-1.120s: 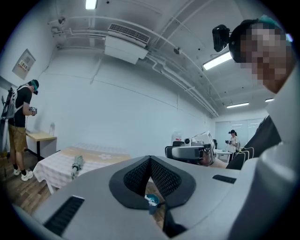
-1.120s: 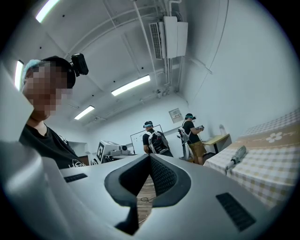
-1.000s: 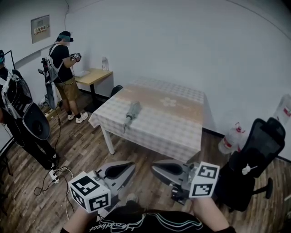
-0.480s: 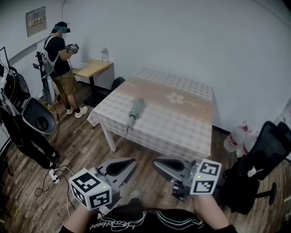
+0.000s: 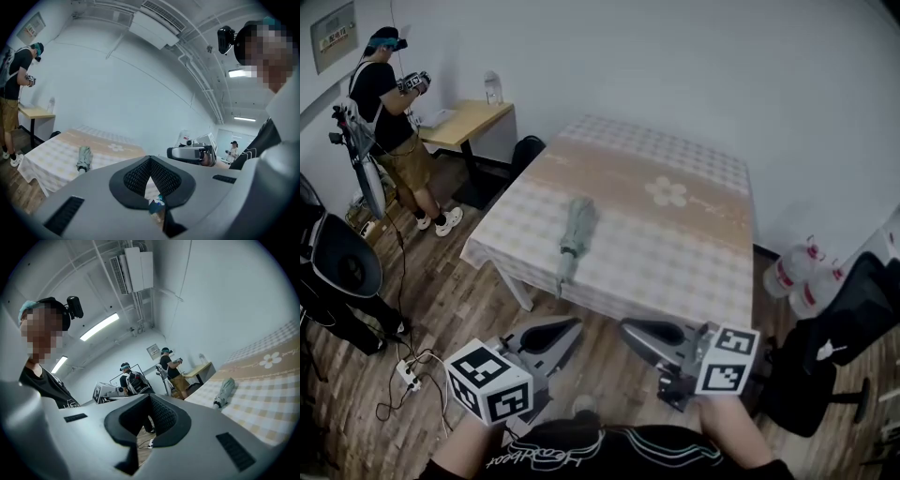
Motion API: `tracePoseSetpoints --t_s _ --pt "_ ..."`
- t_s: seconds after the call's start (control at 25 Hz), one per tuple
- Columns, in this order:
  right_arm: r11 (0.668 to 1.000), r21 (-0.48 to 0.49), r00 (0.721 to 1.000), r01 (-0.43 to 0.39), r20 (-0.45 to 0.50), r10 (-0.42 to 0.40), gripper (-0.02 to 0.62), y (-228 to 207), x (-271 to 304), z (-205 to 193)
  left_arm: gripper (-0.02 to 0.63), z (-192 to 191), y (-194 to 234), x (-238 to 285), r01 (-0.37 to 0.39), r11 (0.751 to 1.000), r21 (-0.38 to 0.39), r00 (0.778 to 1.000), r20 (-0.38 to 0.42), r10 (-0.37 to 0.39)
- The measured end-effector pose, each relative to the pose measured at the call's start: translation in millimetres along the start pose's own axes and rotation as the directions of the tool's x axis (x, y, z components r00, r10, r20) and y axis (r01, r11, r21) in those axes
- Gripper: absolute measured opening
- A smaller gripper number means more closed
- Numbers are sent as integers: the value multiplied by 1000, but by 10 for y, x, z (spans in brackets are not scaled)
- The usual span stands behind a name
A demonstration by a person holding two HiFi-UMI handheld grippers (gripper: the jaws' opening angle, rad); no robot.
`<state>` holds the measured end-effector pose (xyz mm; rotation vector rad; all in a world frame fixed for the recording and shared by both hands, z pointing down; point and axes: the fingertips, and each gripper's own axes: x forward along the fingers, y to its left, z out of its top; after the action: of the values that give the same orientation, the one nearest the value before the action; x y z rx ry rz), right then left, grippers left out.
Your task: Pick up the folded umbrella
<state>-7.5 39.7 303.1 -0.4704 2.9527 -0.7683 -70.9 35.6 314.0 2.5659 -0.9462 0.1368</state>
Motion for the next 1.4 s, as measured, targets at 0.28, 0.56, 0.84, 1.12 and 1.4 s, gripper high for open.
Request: tracePoseSetpoints --t_s 0.28,0.56,0.84,1.12,1.4 --pt "997 57 999 52 -1 -53 12 -773 542 145 -4 108 920 352 13 1000 -27 999 -38 -14" --pt "992 70 994 105 -6 -105 12 -1074 627 169 -3 88 1255 585 29 999 -40 998 -53 -31" --pt "989 88 992 119 20 -121 12 -1314 557 191 -3 48 1398 761 5 999 -51 998 -64 -8" --pt "990 108 996 86 20 -89 12 -1724 538 405 -3 133 1560 1074 -39 998 -53 995 -92 34" --pt "985 156 997 72 -4 -72 12 -2322 504 518 6 161 2006 1462 -153 984 -89 982 -126 141"
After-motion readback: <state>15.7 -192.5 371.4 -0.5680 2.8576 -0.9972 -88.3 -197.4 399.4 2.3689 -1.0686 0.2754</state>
